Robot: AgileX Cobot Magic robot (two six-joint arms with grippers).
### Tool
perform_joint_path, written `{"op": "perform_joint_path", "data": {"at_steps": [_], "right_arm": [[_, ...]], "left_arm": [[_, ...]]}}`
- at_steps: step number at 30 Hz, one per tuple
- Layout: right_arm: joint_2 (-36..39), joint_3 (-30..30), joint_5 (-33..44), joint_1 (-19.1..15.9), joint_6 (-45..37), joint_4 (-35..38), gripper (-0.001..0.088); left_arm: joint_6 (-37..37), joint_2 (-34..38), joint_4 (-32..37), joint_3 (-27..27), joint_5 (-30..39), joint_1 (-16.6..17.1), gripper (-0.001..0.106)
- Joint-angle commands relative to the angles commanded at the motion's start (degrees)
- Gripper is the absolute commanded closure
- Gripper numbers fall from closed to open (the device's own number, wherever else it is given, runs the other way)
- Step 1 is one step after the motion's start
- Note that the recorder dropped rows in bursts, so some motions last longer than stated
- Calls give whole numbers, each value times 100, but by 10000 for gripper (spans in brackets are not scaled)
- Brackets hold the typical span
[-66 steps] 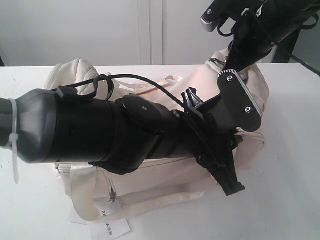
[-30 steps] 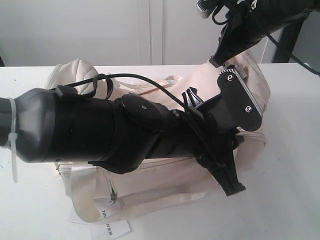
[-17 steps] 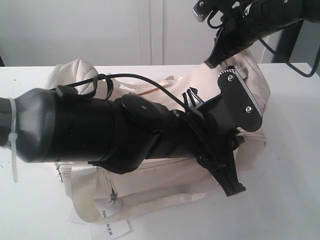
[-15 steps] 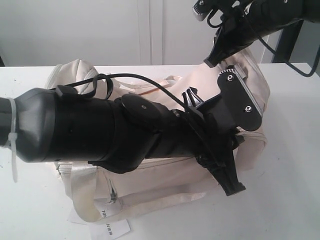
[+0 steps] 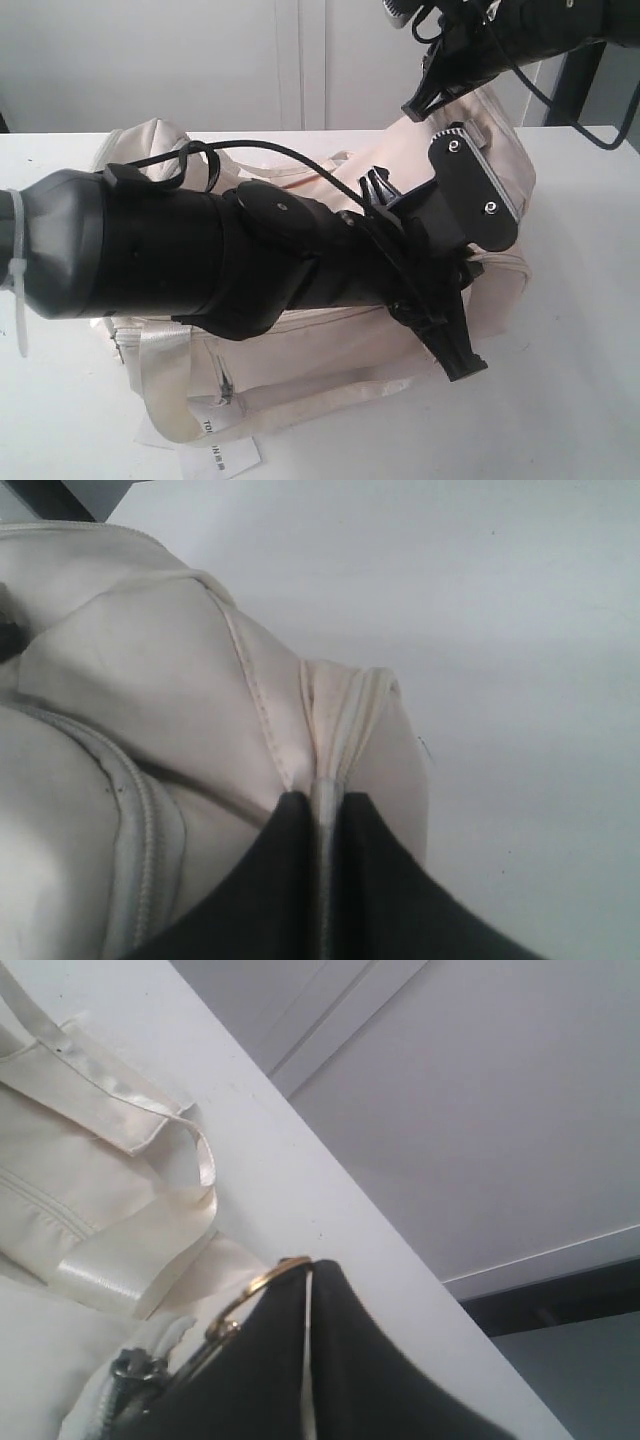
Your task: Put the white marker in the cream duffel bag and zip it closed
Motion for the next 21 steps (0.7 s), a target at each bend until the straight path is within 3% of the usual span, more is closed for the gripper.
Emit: {"op": "perform_joint_path", "data": {"at_steps": [9, 13, 16, 21], "right_arm": [[230, 0, 144, 0, 27, 0, 868], [287, 0, 218, 0, 490, 0, 851], [274, 0, 247, 0, 516, 0, 737], [191, 0, 653, 0, 590, 0, 418]], "left_arm": [[0, 0, 0, 0, 10, 0, 1053], [0, 0, 0, 0, 9, 0, 1052], [0, 0, 0, 0, -14, 0, 957], [-48, 0, -17, 0, -163, 0, 636]]}}
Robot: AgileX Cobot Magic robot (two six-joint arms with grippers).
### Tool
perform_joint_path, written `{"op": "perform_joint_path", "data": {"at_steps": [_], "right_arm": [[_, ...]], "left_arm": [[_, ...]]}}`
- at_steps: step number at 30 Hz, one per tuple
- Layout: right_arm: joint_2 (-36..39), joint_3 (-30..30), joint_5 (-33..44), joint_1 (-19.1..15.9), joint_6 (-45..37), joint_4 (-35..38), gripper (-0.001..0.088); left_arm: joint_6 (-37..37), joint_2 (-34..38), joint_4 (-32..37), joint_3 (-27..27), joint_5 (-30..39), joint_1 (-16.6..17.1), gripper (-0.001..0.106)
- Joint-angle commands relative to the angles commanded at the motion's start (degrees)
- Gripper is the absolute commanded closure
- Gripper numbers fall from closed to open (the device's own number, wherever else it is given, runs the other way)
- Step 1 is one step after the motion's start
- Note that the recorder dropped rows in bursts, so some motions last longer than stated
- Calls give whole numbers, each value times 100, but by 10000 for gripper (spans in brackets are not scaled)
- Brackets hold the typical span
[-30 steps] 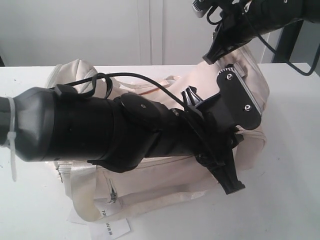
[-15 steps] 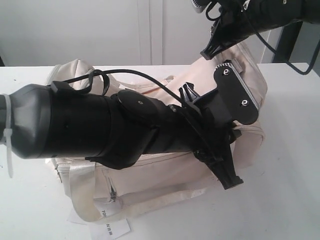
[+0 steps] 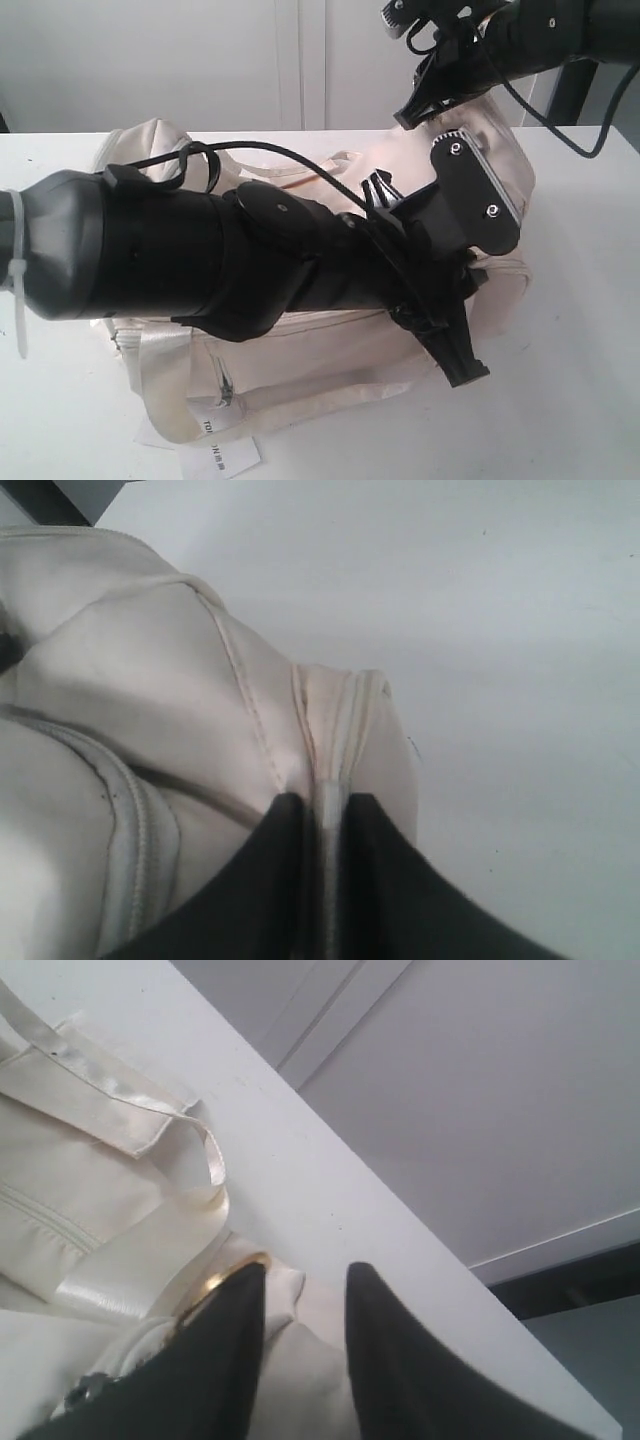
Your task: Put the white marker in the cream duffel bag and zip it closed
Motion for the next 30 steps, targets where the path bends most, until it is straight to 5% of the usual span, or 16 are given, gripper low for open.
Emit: {"op": "perform_joint_path", "data": {"at_steps": [6, 20, 28, 30], "right_arm": [[-196, 0, 414, 0, 195, 0, 207], [-700, -14, 1605, -23, 1241, 0, 206], [-714, -545, 3082, -821, 1497, 682, 211], [-629, -545, 3448, -896, 1199, 906, 274]], "left_arm": [[-177, -10, -427, 0, -760, 0, 391], [-92, -429, -1599, 0, -358, 0, 312], [36, -568, -1767, 0, -259, -187, 312], [36, -568, -1767, 25, -280, -302, 314]]}}
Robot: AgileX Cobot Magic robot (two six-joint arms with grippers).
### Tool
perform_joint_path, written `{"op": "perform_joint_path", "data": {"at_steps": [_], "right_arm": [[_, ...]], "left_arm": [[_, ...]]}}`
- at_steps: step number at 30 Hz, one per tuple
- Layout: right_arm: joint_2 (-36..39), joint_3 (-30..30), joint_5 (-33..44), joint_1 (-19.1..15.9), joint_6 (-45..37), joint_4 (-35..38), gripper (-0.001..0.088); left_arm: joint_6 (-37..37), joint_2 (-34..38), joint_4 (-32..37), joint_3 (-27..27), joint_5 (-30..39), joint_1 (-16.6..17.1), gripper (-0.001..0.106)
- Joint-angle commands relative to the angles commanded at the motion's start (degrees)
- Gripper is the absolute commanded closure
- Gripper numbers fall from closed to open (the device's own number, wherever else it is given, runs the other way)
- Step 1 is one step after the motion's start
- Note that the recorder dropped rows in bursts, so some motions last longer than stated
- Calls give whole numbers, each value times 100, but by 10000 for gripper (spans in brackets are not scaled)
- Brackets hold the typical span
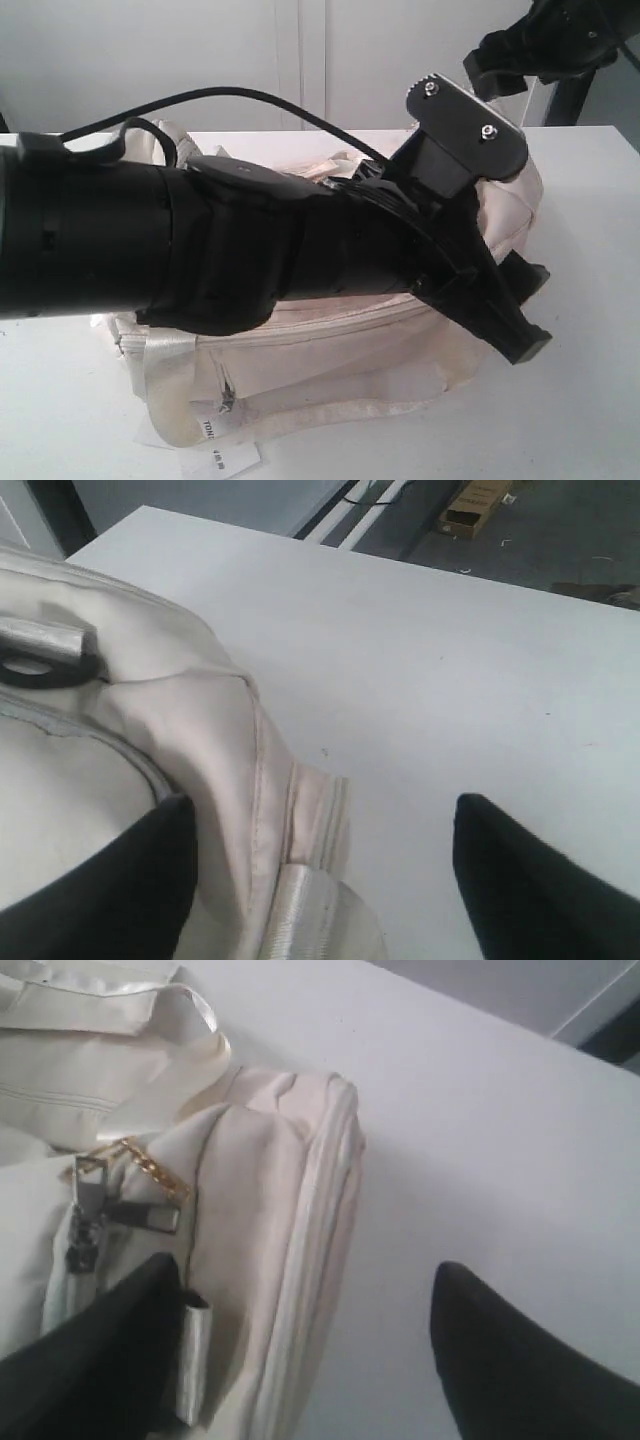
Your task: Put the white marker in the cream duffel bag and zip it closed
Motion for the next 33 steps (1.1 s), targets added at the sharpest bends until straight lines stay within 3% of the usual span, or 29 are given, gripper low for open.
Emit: {"op": "perform_joint_path", "data": {"at_steps": [4, 5, 9, 11, 20, 24, 27, 28, 30, 31, 33], "right_arm": [[221, 11, 64, 0, -53, 202, 323], [276, 11, 74, 0, -53, 145, 375], [441, 21, 131, -10, -53, 57, 668], [466, 23, 152, -10, -147, 85, 871], [316, 23, 899, -10, -137, 219, 868], [300, 23, 1270, -10, -137, 352, 868], [286, 23, 1099, -10, -125, 341, 856], [286, 23, 1072, -10, -125, 341, 825], [286, 23, 960, -10, -111, 341, 650], [270, 23, 864, -10, -31, 341, 491], [248, 23, 754, -10, 15, 318, 379]], "left_arm": [[-95, -26, 0, 370, -58, -98, 342], [-175, -71, 0, 478, -33, -98, 355], [-153, -313, 0, 690, -47, -98, 386], [-153, -399, 0, 706, -201, -98, 386], [-9, -443, 0, 706, -1508, -98, 386], [15, -443, 0, 706, -1519, -98, 386], [14, -496, 0, 706, -1549, -98, 386], [14, -534, 0, 706, -1575, -98, 386], [99, -667, 0, 706, -1820, -98, 386], [294, -787, 0, 706, -1950, -98, 386], [517, -872, 0, 706, -2075, -98, 386]]}}
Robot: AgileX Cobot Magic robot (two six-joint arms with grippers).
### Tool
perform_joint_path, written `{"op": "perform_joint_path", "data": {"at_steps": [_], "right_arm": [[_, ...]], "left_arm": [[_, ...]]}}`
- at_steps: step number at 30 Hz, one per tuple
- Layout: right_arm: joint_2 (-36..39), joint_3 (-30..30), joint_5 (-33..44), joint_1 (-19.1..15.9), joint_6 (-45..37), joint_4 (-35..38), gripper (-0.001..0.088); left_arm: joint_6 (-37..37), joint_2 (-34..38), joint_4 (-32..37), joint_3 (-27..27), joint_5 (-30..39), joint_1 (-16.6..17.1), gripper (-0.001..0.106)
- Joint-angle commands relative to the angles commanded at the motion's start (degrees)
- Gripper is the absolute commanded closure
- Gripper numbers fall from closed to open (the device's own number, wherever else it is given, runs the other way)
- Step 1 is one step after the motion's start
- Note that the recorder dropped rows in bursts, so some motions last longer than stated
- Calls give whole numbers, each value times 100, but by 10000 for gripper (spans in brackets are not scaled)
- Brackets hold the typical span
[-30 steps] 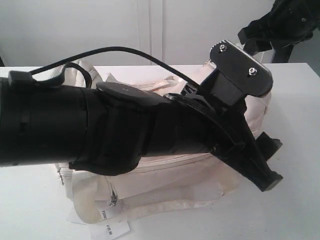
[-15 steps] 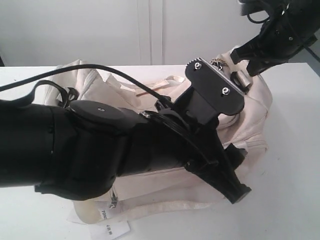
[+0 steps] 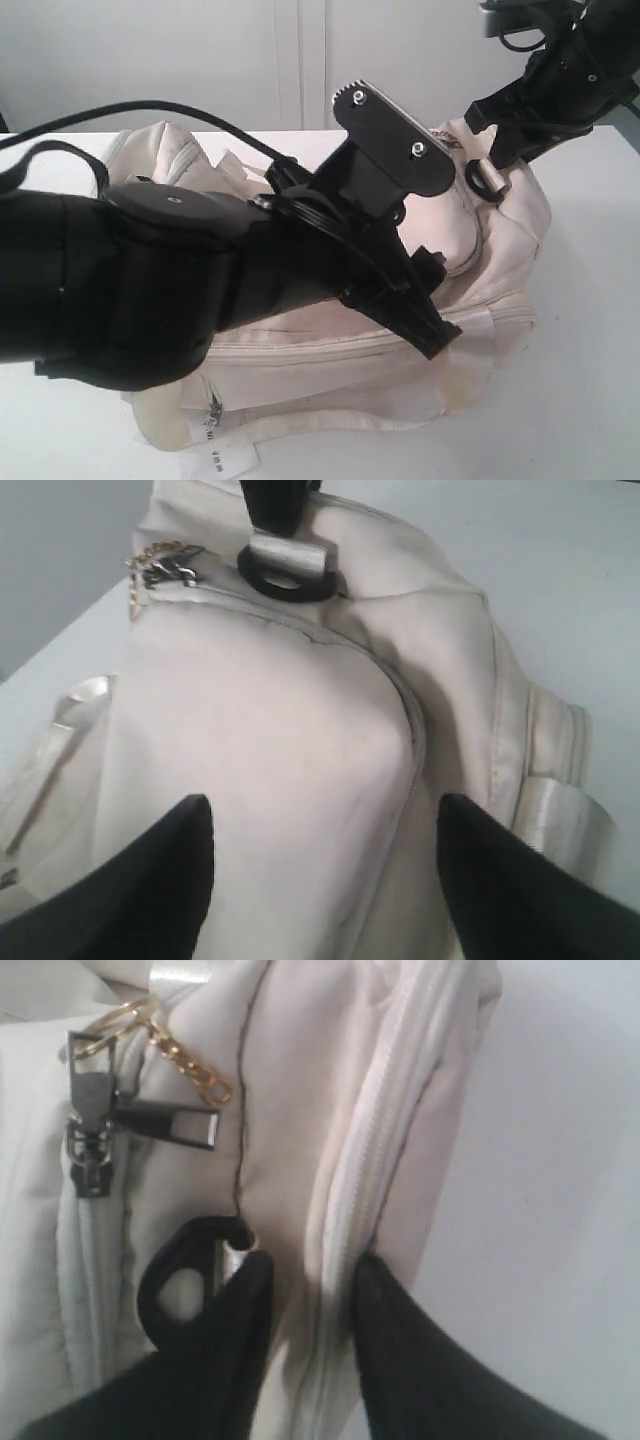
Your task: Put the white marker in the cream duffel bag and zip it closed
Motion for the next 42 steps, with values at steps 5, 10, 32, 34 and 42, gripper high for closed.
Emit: {"op": "perform_joint_path", "data": {"at_steps": [5, 10, 32, 34, 42], "right_arm": [[-162, 0, -287, -13, 3, 0, 305], [-520, 0, -560, -13, 324, -690, 305], [-1017, 0, -261, -13, 125, -1027, 867], [-1017, 0, -271, -13, 108, -1126, 868], [-1017, 0, -270, -369, 440, -1535, 868]], "left_arm": [[577, -97, 0, 0, -299, 0, 386], [1421, -97, 0, -78, -634, 209, 555], [1724, -1084, 0, -334, -839, 3234, 1020], [1724, -1203, 0, -334, -856, 3498, 1020], [1724, -1793, 0, 5, -861, 4113, 1021]]}}
